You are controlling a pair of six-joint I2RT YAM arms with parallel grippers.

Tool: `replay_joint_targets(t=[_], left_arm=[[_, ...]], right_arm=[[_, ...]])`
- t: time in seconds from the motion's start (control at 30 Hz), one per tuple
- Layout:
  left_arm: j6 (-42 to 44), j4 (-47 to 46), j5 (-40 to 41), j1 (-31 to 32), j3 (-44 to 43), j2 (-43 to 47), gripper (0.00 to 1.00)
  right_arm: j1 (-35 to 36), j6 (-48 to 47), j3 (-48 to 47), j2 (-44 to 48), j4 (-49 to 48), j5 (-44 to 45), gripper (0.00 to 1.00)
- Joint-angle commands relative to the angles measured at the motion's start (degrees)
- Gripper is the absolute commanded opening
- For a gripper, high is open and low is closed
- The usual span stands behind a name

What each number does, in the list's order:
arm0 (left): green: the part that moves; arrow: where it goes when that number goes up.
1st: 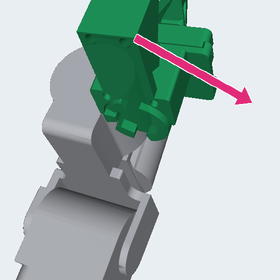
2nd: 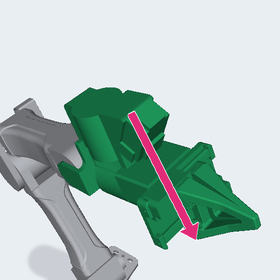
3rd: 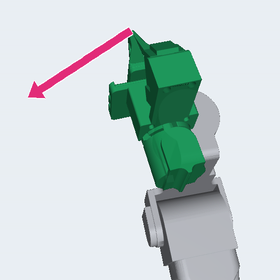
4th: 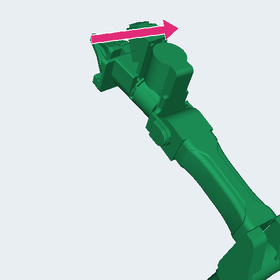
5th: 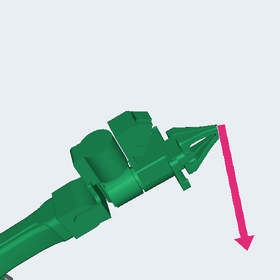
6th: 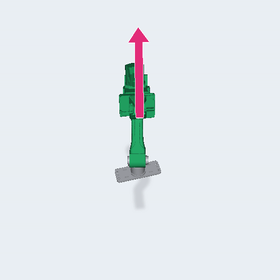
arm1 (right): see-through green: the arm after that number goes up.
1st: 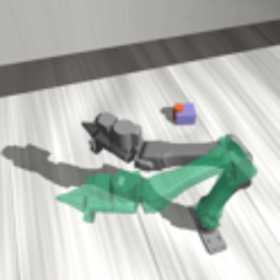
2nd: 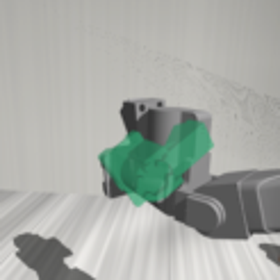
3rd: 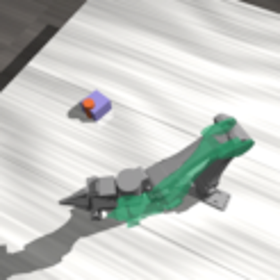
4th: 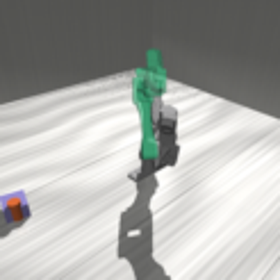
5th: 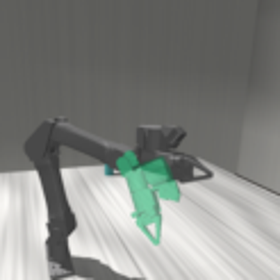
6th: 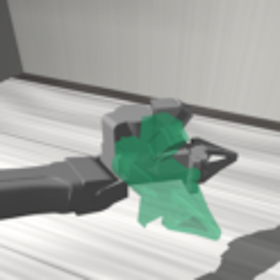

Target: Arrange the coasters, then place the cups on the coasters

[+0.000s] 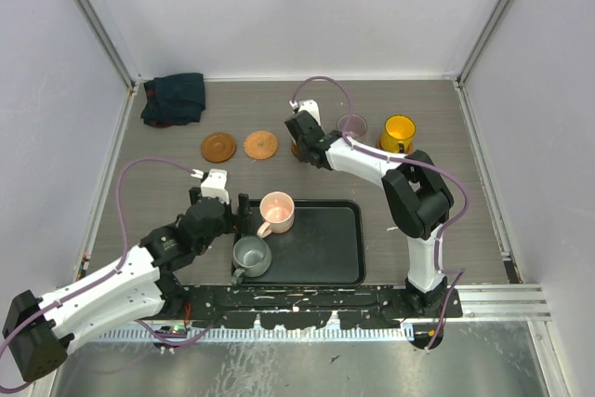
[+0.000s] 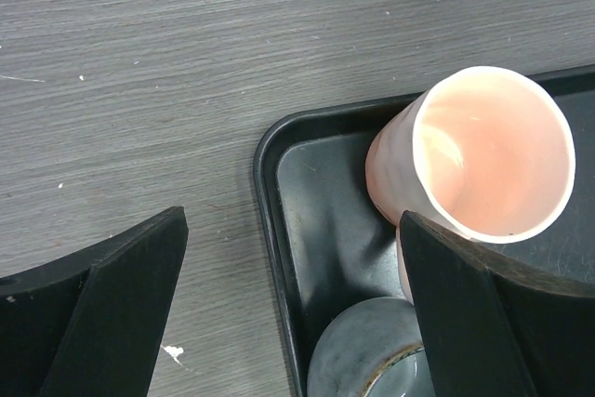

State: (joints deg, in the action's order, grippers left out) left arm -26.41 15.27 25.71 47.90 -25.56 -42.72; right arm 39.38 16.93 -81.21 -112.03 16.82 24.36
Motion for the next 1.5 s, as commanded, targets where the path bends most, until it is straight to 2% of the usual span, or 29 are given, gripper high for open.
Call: replay_joint_targets(t=[0.0,0.87,0.93,1.07,1.13,1.47], left_arm=[[-0.91,-2.49,0.74,0.13,0.17,0.17,0.98],[-1.71,-3.08,-0.48,0.10,0.45,-0.35,0.98],[-1.71,-3.03,-0.47,0.17,0.51,-0.19,0.98],[-1.71,-2.66,-0.48,0.11,0.56,0.17,0.98],[-1.71,-2.61,-0.42,0.16,0.61,0.27,0.98],[-1.71,-2.23,-0.33,0.17,0.65,0.12,0.98]], right_arm=[[0.39,-0.38,-1.45,0.88,-1.53,-0.08,0.02],[2.37,1.27,4.76,5.75,-2.48,2.28,0.02],[2.37,1.42,4.68,5.62,-2.45,2.57,0.08],[2.37,1.83,4.53,5.15,-2.34,3.24,0.31],[2.37,1.91,4.32,4.71,-2.16,3.46,0.36],[2.35,2.03,3.79,3.40,-1.83,4.35,0.43]])
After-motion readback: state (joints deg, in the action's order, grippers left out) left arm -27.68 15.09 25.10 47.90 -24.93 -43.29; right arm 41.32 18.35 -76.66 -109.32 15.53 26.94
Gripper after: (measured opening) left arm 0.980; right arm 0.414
